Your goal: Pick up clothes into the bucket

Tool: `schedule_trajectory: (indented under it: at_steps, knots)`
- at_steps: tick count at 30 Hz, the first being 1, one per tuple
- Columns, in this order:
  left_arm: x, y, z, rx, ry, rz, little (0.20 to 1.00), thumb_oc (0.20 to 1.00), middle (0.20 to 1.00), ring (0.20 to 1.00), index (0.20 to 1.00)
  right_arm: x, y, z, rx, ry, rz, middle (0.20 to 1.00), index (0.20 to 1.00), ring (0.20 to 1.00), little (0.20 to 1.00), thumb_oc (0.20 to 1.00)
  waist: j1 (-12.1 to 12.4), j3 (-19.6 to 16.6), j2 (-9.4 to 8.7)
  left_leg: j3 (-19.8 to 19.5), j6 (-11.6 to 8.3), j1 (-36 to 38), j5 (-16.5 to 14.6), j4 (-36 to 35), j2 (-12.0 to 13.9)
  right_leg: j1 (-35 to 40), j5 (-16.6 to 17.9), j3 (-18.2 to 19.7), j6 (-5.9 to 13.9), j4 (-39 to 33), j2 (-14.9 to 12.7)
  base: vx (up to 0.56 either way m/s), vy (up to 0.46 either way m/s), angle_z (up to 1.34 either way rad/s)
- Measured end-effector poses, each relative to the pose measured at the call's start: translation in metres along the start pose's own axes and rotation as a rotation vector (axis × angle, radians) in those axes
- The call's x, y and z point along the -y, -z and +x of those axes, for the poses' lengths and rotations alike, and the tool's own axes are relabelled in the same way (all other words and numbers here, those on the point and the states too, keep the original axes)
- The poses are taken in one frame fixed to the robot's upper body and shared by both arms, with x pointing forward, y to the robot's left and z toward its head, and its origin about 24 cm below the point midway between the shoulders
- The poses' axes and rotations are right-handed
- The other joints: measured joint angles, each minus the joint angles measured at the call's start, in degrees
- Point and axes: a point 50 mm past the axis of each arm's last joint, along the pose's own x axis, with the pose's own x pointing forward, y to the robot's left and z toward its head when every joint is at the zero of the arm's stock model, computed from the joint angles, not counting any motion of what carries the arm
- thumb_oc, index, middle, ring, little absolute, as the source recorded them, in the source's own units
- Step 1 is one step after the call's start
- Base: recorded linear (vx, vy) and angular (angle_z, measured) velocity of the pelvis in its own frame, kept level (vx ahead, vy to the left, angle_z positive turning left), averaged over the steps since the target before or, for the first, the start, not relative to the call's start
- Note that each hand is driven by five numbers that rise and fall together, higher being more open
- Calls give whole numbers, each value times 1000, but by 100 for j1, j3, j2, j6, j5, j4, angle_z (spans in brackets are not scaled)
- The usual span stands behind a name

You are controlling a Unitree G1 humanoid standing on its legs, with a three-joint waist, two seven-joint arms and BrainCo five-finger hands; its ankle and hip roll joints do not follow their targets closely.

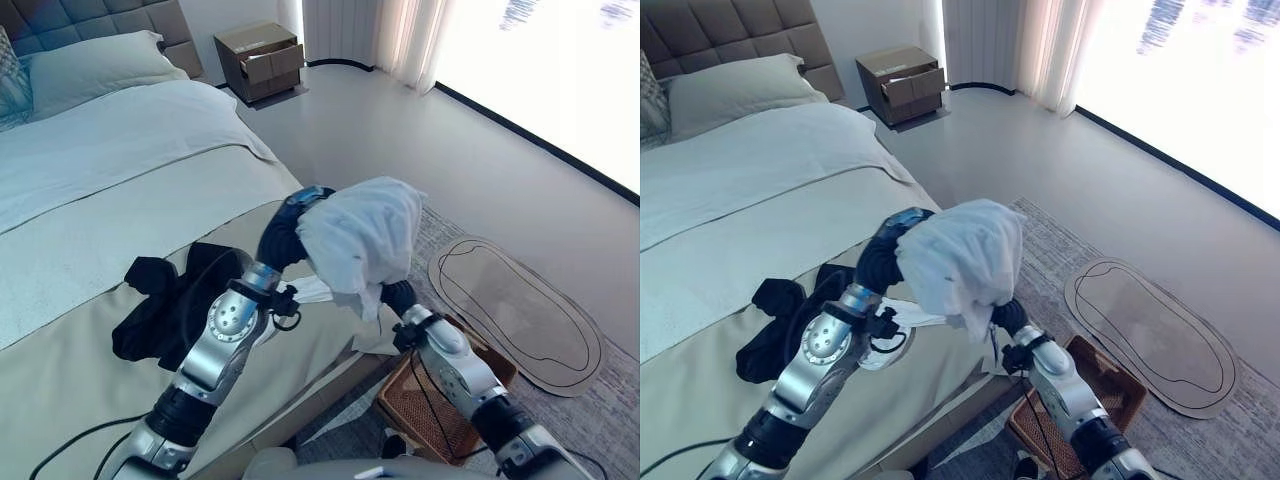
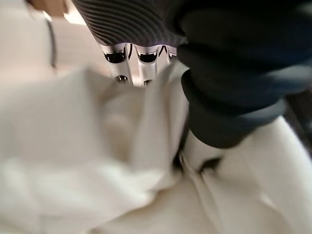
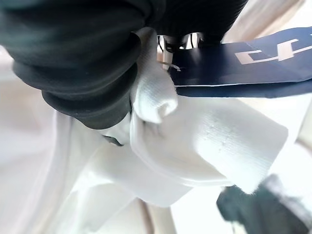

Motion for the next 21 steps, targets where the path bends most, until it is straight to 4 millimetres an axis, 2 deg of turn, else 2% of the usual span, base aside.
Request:
schedule_trajectory:
  at_steps: [7, 13, 17, 21]
  knots:
    - [-12, 33, -25, -158, -65, 59, 1000, 1000, 1000, 1000, 1000, 24, 6, -19, 29, 182, 106, 200, 200, 200, 200, 200, -85, -16, 14, 37, 12, 53, 8, -66, 4, -3, 0, 34, 0, 0, 0, -1, 1, -1]
    - [-20, 77, -65, -403, -96, 95, 1000, 1000, 1000, 1000, 1000, 35, 5, -27, 80, 285, 186, 200, 200, 200, 200, 200, -144, -26, 26, 90, 15, 73, 11, -91, 10, -22, 0, 73, 1, -1, 0, -6, -2, -3]
    - [-19, 89, -87, -499, -102, 78, 1000, 1000, 1000, 1000, 1000, 41, 9, -34, 78, 330, 208, 200, 200, 200, 200, 200, -137, -26, 26, 105, 15, 80, 11, -107, 11, -28, 0, 85, 1, -1, -1, 0, 0, 0]
    - [-20, 91, -95, -521, -112, 72, 1000, 1000, 1000, 1000, 1000, 45, 12, -40, 103, 384, 297, 200, 200, 200, 200, 200, -136, -27, 27, 106, 16, 84, 11, -114, 12, -26, -1, 85, 1, -2, -1, 0, 0, 0]
